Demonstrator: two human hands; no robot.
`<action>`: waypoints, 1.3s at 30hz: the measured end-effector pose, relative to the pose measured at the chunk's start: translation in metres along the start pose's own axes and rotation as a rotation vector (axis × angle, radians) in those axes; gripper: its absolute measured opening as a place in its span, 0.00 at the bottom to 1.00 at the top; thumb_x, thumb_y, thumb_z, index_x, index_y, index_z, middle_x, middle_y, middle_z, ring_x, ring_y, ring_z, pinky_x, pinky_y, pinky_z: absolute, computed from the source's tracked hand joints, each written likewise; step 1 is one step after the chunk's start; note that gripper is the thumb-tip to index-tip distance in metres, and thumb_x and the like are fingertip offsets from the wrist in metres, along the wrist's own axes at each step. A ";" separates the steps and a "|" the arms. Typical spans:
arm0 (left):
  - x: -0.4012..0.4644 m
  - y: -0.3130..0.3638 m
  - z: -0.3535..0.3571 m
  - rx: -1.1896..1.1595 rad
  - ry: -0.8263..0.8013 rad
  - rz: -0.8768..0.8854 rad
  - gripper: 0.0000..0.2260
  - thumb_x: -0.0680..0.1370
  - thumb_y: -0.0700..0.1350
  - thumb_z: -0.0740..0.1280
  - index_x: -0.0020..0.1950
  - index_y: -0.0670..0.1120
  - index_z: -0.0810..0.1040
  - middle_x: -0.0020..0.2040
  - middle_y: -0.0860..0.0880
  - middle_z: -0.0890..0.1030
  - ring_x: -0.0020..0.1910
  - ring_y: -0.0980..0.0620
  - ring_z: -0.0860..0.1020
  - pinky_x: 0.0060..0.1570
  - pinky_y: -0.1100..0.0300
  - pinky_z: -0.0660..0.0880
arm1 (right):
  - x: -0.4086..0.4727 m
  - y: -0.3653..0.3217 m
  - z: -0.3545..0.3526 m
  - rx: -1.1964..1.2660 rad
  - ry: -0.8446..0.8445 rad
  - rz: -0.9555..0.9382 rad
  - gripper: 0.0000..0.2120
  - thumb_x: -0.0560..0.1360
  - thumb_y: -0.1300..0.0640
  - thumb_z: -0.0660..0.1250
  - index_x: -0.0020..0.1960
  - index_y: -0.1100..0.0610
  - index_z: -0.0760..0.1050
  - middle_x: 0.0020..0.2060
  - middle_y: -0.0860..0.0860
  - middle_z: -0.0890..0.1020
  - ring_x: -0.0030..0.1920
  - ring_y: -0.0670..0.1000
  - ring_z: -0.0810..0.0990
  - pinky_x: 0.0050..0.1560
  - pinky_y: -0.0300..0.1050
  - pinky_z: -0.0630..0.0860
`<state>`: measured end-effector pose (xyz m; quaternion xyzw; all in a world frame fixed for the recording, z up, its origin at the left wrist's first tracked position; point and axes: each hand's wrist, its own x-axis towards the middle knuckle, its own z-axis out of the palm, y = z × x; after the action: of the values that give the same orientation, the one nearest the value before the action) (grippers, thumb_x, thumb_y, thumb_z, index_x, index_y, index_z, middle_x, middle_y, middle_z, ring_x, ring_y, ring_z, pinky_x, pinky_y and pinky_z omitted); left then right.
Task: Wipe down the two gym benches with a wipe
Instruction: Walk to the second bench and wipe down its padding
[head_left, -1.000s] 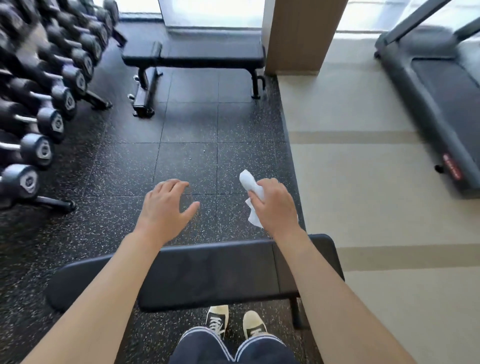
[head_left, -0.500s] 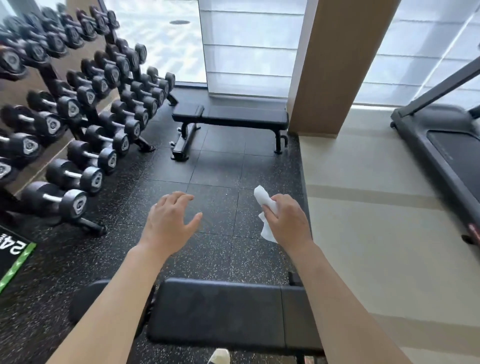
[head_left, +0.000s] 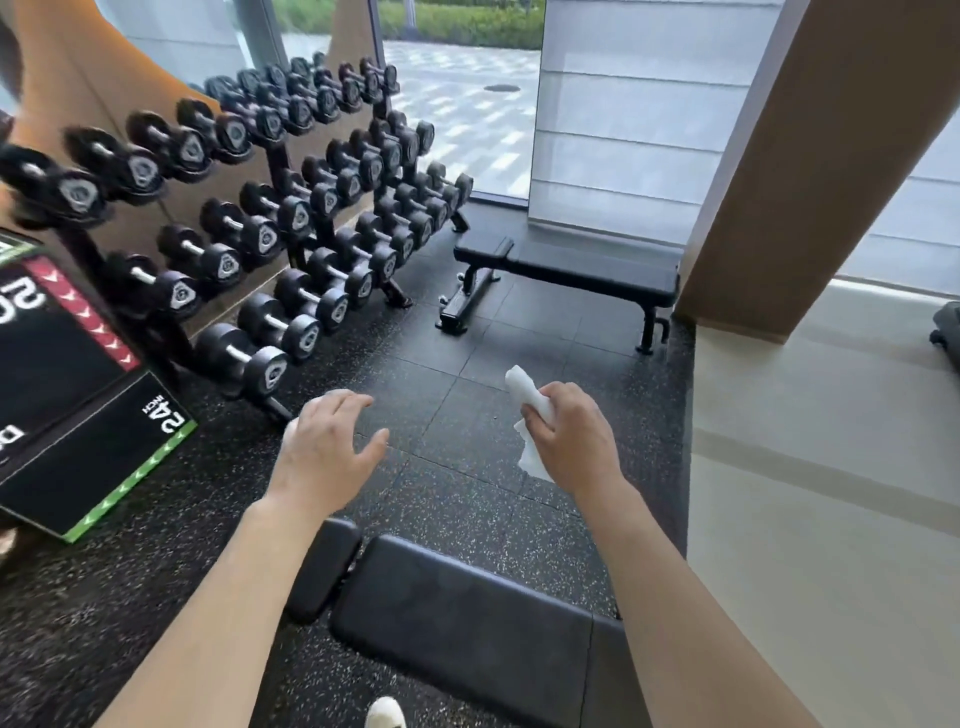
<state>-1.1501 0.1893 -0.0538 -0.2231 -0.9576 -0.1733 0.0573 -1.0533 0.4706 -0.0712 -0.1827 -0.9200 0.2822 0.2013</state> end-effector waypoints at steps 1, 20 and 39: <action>-0.006 -0.003 -0.005 0.002 0.013 -0.020 0.22 0.81 0.55 0.69 0.72 0.46 0.77 0.70 0.48 0.76 0.71 0.45 0.72 0.67 0.42 0.72 | 0.001 -0.006 0.001 0.008 -0.006 -0.018 0.10 0.81 0.51 0.68 0.55 0.58 0.79 0.48 0.52 0.80 0.46 0.54 0.78 0.49 0.56 0.78; -0.101 -0.165 -0.086 -0.011 0.167 -0.369 0.20 0.81 0.53 0.69 0.71 0.46 0.78 0.70 0.46 0.78 0.70 0.42 0.73 0.67 0.38 0.74 | -0.009 -0.180 0.131 0.137 -0.164 -0.310 0.11 0.80 0.49 0.69 0.56 0.55 0.78 0.44 0.43 0.74 0.43 0.49 0.74 0.45 0.45 0.68; -0.144 -0.505 -0.177 -0.086 0.211 -0.430 0.21 0.81 0.53 0.68 0.71 0.45 0.77 0.69 0.46 0.78 0.69 0.44 0.74 0.70 0.43 0.71 | -0.046 -0.474 0.331 0.023 -0.240 -0.382 0.13 0.81 0.45 0.67 0.58 0.52 0.77 0.49 0.45 0.79 0.46 0.49 0.76 0.45 0.45 0.70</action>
<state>-1.2417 -0.3572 -0.0706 0.0030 -0.9635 -0.2446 0.1090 -1.2765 -0.0643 -0.0536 0.0321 -0.9520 0.2692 0.1422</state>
